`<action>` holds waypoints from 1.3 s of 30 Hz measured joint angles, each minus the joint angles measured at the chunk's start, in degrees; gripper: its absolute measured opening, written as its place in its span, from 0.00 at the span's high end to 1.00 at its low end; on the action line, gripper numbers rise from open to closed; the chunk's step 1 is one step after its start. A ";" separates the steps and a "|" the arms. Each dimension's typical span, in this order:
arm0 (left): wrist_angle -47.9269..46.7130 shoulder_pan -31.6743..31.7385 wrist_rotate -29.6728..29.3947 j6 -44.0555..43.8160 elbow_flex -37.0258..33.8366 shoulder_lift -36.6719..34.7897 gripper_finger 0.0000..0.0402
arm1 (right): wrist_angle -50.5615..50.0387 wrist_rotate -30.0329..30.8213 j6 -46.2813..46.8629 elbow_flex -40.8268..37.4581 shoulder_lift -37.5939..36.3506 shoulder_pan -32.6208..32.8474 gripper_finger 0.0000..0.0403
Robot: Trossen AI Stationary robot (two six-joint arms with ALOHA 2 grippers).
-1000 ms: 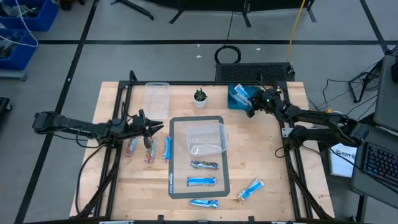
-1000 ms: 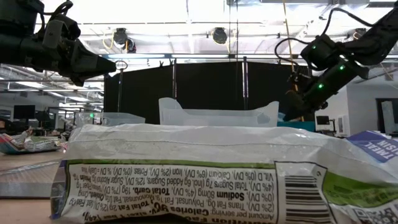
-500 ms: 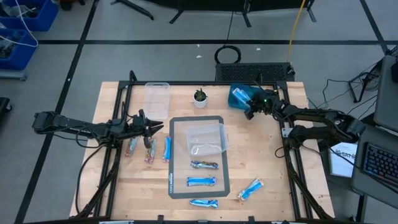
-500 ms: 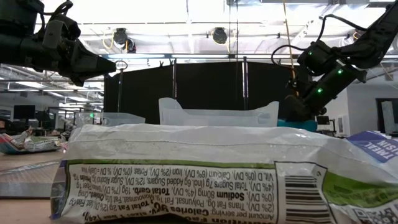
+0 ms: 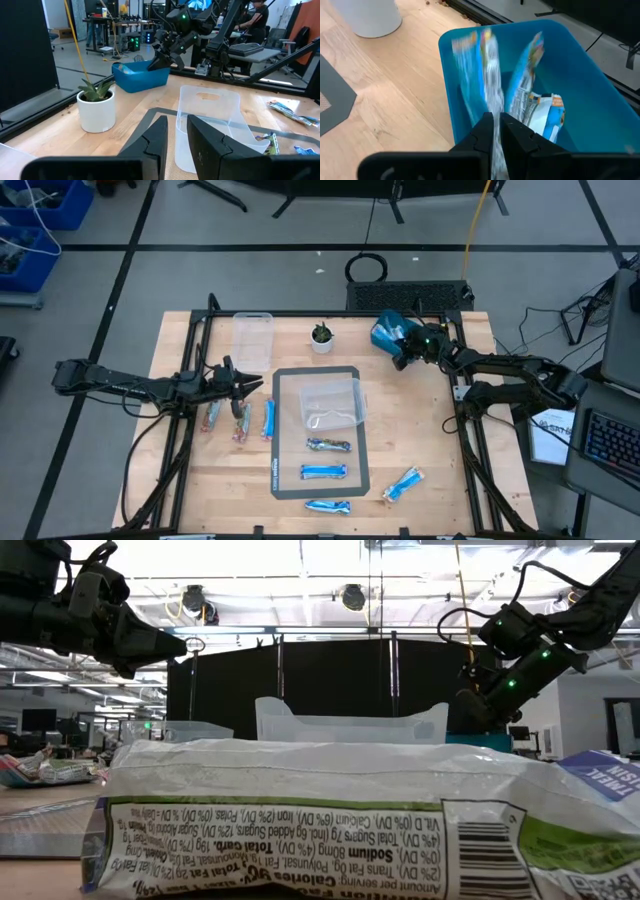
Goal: Pick and place Granola Bars by type
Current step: Put the snack into the right bin
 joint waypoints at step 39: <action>0.00 0.00 0.01 0.00 0.00 0.00 0.80 | 5.54 -24.46 -2.28 -0.02 -21.91 43.92 1.00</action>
